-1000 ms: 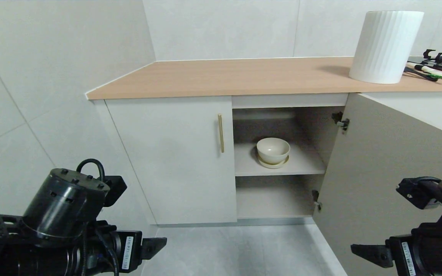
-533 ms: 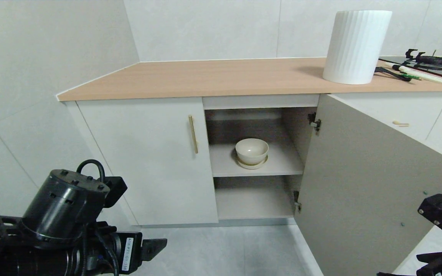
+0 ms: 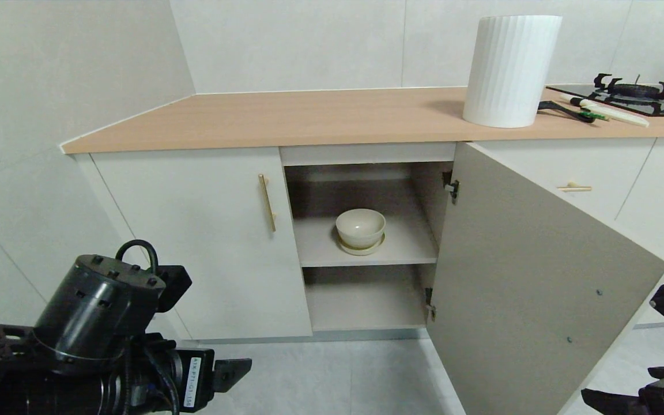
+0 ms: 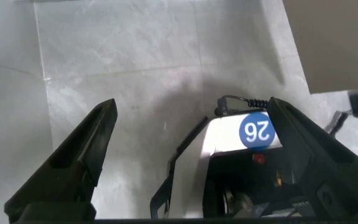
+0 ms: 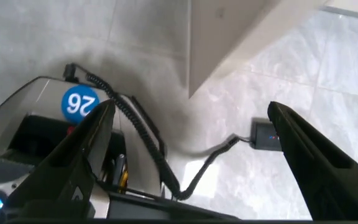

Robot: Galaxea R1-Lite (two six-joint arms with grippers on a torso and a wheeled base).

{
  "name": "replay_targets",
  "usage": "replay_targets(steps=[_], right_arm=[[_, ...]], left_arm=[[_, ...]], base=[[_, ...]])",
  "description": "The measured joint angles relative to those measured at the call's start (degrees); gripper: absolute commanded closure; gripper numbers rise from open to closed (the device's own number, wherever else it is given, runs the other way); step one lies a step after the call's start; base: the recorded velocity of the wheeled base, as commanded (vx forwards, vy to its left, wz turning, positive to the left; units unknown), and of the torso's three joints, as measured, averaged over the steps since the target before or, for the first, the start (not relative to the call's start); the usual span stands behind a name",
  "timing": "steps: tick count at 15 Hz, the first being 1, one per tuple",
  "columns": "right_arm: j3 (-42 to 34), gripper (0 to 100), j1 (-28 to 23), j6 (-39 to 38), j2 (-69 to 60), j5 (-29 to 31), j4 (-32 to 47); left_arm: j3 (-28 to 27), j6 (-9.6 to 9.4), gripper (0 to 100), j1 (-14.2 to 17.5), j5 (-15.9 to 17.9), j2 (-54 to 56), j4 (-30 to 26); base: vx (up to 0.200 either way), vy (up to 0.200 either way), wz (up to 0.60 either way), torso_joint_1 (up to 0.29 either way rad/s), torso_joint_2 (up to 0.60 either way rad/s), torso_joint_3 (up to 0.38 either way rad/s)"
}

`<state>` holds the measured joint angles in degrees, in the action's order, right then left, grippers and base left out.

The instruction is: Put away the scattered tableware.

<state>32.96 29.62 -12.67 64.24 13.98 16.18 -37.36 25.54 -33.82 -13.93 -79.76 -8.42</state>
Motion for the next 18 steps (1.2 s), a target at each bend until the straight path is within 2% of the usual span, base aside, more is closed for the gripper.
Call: replay_targets(steps=[4, 10, 12, 18], right_arm=[[1.49, 0, -2.91, 0.55, -1.29, 1.32, -0.17], [2.97, 0, -10.69, 6.99, -4.66, 1.26, 0.33], [3.45, 0, -12.24, 8.2, -5.45, 1.26, 2.89], [4.72, 0, -16.24, 8.48, -5.86, 1.29, 3.79]], left_arm=[[0.0, 0.0, 0, 0.0, -0.02, -0.02, -0.02], [0.0, 0.1, 0, 0.0, 0.06, -0.13, -0.02], [0.0, 0.1, 0, 0.0, 0.06, -0.15, -0.02], [0.0, 0.11, 0, -0.05, 0.06, -0.13, -0.02]], base=[[0.0, 0.0, 0.0, 0.0, 0.0, 0.0], [0.0, 0.0, 0.0, 0.0, 0.0, 0.0], [0.0, 0.0, 0.0, 0.0, 0.0, 0.0], [0.0, 0.0, 0.0, 0.0, 0.0, 0.0]])
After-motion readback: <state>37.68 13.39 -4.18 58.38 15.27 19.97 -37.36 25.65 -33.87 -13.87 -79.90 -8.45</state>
